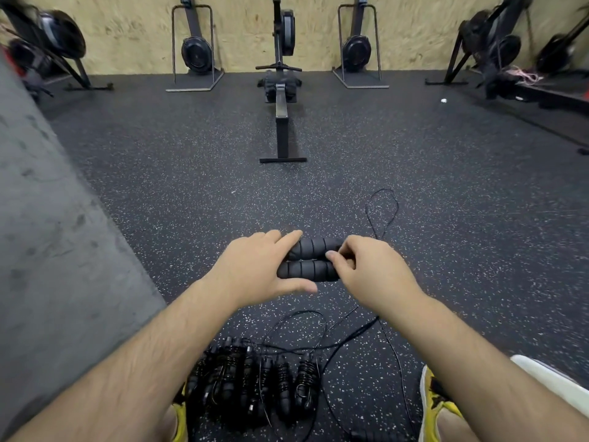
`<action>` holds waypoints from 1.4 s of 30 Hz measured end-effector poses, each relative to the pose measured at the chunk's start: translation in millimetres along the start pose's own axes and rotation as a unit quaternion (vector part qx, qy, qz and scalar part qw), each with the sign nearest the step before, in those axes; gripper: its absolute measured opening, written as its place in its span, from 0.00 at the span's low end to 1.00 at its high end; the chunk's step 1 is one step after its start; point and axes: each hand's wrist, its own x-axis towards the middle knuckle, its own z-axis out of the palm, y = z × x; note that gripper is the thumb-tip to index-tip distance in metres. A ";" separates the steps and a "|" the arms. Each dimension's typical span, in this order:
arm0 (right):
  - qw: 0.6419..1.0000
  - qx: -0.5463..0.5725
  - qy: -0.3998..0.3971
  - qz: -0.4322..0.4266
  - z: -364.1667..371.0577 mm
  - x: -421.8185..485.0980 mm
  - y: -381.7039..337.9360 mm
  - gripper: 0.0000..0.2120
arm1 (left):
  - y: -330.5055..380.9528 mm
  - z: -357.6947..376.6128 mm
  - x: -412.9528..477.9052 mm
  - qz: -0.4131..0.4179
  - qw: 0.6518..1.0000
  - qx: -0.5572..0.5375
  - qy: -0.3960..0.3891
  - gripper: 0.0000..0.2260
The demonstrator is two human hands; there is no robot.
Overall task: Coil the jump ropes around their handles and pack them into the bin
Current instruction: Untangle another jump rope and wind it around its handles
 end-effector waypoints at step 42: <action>0.946 0.189 -0.264 -0.012 -24.4 -32.4 -18.6 0.08 | -20.0 -1.8 -0.4 -0.037 0.997 0.002 0.067 0.30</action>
